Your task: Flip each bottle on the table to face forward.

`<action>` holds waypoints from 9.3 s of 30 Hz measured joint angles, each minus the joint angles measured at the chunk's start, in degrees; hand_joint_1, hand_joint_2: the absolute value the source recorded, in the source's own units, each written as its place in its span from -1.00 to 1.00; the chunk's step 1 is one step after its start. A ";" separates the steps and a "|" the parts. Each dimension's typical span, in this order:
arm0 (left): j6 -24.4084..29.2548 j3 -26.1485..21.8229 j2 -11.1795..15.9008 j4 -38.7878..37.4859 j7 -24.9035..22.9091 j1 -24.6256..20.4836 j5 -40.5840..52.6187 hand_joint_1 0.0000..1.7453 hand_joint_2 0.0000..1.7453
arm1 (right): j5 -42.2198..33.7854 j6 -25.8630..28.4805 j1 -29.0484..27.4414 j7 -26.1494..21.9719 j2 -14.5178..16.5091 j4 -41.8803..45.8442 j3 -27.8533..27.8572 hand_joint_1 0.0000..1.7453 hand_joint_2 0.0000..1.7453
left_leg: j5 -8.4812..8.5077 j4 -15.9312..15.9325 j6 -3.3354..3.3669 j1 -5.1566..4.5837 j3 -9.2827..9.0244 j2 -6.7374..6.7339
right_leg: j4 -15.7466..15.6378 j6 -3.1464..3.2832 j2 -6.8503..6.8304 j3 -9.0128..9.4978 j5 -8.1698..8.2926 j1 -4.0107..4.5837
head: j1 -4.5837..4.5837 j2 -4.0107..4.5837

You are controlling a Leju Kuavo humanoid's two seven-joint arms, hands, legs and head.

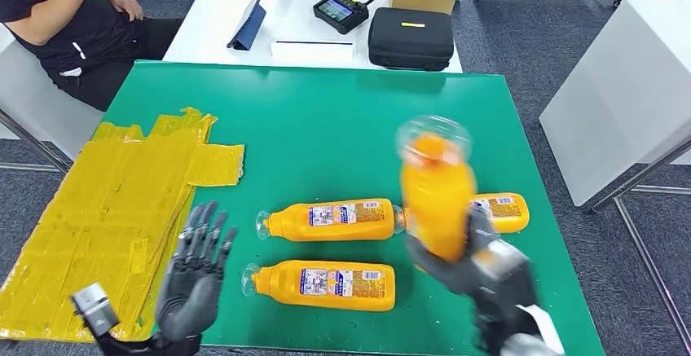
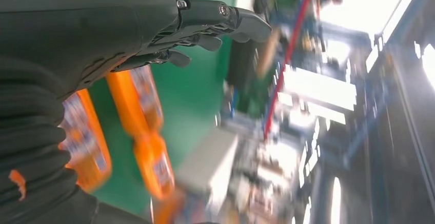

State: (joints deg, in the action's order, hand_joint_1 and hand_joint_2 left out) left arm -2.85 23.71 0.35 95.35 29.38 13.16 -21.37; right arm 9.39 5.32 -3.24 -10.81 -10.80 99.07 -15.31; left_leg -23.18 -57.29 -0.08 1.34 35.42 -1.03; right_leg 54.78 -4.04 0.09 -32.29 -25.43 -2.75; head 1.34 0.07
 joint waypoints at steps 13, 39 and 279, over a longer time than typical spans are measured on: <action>1.98 4.35 -0.99 -2.82 -3.45 -11.46 8.33 -1.00 1.00 | 4.84 0.64 19.50 5.95 14.25 -22.35 -15.25 1.00 1.00 | 0.23 -0.05 -0.04 0.04 0.37 0.31 | 0.07 0.08 -0.26 -0.27 0.13 0.03 | -0.02 0.00; 5.01 1.29 -4.76 -11.14 -7.94 -19.64 6.82 -1.00 1.00 | 27.20 1.41 17.05 10.84 16.02 -25.85 -23.12 1.00 1.00 | 0.26 -0.04 0.01 0.01 0.66 0.31 | 0.09 0.02 -0.24 -0.53 0.19 -0.02 | -0.02 0.00; -9.92 -0.55 -3.45 -20.33 -14.64 -24.11 -9.96 -1.00 1.00 | 8.32 -4.60 24.02 6.79 19.32 -40.04 -11.70 1.00 1.00 | 0.52 -0.05 -0.16 0.26 0.78 0.20 | 0.10 0.32 -0.06 -0.71 0.51 0.29 | -0.01 0.00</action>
State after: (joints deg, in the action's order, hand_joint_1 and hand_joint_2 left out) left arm -12.77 23.16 -3.10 75.02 14.74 -10.95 -31.33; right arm 17.71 0.72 20.78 -4.03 8.51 59.03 -27.01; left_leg -22.67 -57.34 -0.24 1.60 36.20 -0.82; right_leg 54.87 -3.71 0.03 -33.00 -24.92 -2.46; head 1.33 0.07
